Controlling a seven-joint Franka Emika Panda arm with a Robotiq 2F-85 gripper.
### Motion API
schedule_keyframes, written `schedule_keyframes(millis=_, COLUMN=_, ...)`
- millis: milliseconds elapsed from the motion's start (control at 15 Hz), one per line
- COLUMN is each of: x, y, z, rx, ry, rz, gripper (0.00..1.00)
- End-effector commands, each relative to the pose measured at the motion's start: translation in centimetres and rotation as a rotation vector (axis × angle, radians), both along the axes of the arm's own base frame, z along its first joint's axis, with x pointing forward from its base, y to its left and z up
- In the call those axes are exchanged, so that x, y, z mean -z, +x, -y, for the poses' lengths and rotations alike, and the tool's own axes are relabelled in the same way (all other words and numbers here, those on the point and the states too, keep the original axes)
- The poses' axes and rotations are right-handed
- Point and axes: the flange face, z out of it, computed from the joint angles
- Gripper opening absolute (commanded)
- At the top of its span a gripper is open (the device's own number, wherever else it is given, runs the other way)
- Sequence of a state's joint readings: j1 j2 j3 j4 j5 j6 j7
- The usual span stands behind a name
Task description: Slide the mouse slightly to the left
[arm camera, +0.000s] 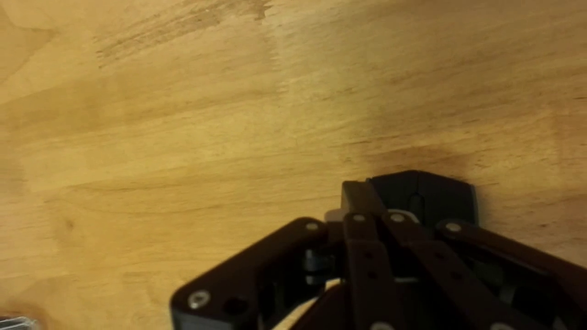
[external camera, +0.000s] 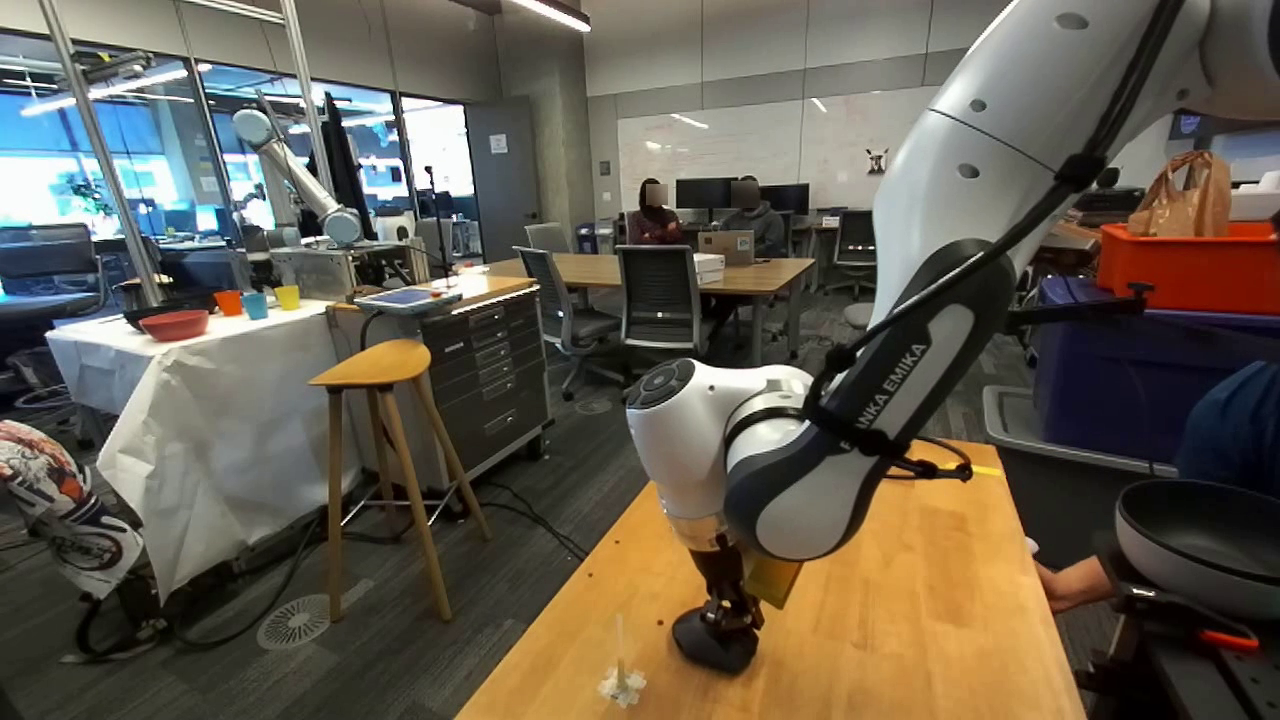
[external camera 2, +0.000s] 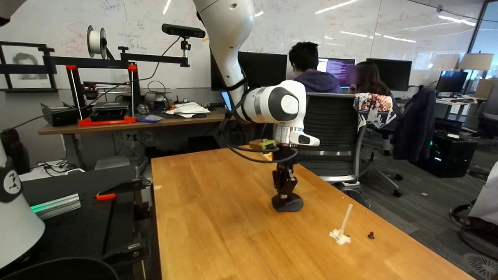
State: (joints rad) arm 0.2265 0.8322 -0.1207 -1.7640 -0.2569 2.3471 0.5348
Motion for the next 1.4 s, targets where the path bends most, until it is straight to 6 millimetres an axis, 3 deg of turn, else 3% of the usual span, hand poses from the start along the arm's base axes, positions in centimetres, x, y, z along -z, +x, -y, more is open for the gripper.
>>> schedule_keyframes(millis=0, x=0.1, y=0.8, z=-0.6, rx=0.018, ry=-0.014, rz=-0.008, gripper=0.00)
schedule_keyframes(millis=267, x=-2.1, y=-0.1, z=-0.2, rx=0.021, ry=0.002, rz=0.024, gripper=0.00)
schedule_keyframes(millis=467, x=-5.0, y=-0.8, z=0.3, rx=0.030, ry=0.019, rz=0.054, gripper=0.00)
schedule_keyframes(millis=1333, x=-24.7, y=-5.6, z=2.2, rx=-0.027, ry=0.017, rz=0.323, gripper=0.00)
